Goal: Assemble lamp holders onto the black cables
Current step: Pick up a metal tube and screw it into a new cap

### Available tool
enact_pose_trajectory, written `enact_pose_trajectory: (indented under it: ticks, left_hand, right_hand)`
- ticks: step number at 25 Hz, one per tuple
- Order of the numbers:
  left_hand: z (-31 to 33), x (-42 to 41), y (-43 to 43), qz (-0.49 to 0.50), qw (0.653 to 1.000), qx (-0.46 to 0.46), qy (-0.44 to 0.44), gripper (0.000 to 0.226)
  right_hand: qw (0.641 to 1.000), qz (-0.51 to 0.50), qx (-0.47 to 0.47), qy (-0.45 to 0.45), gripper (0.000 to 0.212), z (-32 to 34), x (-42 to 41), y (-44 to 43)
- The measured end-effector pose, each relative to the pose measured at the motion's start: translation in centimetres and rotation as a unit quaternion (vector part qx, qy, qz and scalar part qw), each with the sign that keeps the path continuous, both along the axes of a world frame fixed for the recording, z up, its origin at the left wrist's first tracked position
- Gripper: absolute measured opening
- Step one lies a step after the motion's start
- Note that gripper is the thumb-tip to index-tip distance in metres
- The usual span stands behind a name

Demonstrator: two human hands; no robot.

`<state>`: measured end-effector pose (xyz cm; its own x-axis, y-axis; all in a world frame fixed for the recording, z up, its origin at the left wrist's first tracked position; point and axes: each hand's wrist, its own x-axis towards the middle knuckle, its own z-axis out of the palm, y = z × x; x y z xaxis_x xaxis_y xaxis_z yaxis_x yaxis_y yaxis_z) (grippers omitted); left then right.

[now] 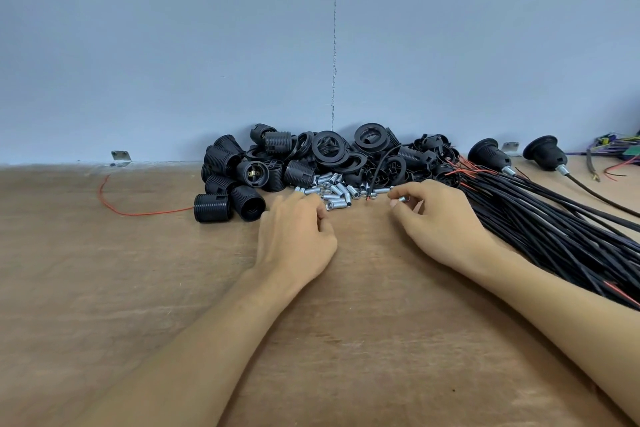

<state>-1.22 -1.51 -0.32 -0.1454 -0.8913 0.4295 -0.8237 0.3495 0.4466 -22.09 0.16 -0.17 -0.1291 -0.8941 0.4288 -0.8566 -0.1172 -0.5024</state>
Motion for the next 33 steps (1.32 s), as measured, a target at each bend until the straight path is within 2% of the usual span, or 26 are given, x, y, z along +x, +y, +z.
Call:
enact_pose_trajectory:
  ticks: [4, 7, 11, 16, 19, 24, 28, 30, 33]
  left_hand:
    - [-0.3, 0.1, -0.2, -0.018, 1.000, 0.006, -0.002, 0.013]
    - [-0.4, 0.2, -0.2, -0.043, 0.999, -0.005, 0.017, 0.013]
    - [-0.4, 0.1, 0.0, -0.087, 0.996, -0.034, 0.014, 0.014]
    - [-0.4, 0.1, 0.2, -0.115, 0.992, -0.045, 0.004, 0.012]
    - [-0.5, -0.1, 0.4, -0.152, 0.985, -0.071, -0.033, 0.010]
    - [-0.2, -0.4, 1.1, -0.196, 0.976, -0.078, -0.049, 0.008]
    - [-0.2, -1.7, 2.9, -0.304, 0.947, -0.068, -0.073, 0.015]
    - [-0.2, -2.6, 3.4, -0.323, 0.940, -0.061, -0.096, 0.023]
    - [-0.3, -3.2, 3.5, -0.319, 0.938, -0.072, -0.117, 0.028]
  right_hand:
    - [0.998, -0.035, -0.043, -0.018, 0.030, 0.8, -0.2, -1.7]
    - [0.997, -0.066, -0.047, -0.003, 0.027, 1.6, -0.1, -3.0]
    - [0.994, -0.100, -0.016, 0.045, 0.023, 2.1, 0.9, -4.4]
    - [0.991, -0.128, 0.033, 0.021, 0.017, 2.5, 1.3, -5.1]
    - [0.992, -0.117, 0.044, -0.006, 0.017, 2.9, 1.2, -5.1]
    - [0.989, -0.119, 0.034, -0.078, 0.020, 3.7, 0.5, -4.5]
    - [0.985, -0.094, 0.064, -0.127, 0.026, 3.7, -0.4, -3.8]
    - [0.971, -0.069, 0.092, -0.208, 0.022, 4.0, -0.7, -3.2]
    - [0.922, -0.023, 0.149, -0.356, 0.011, 4.1, -0.2, -2.0]
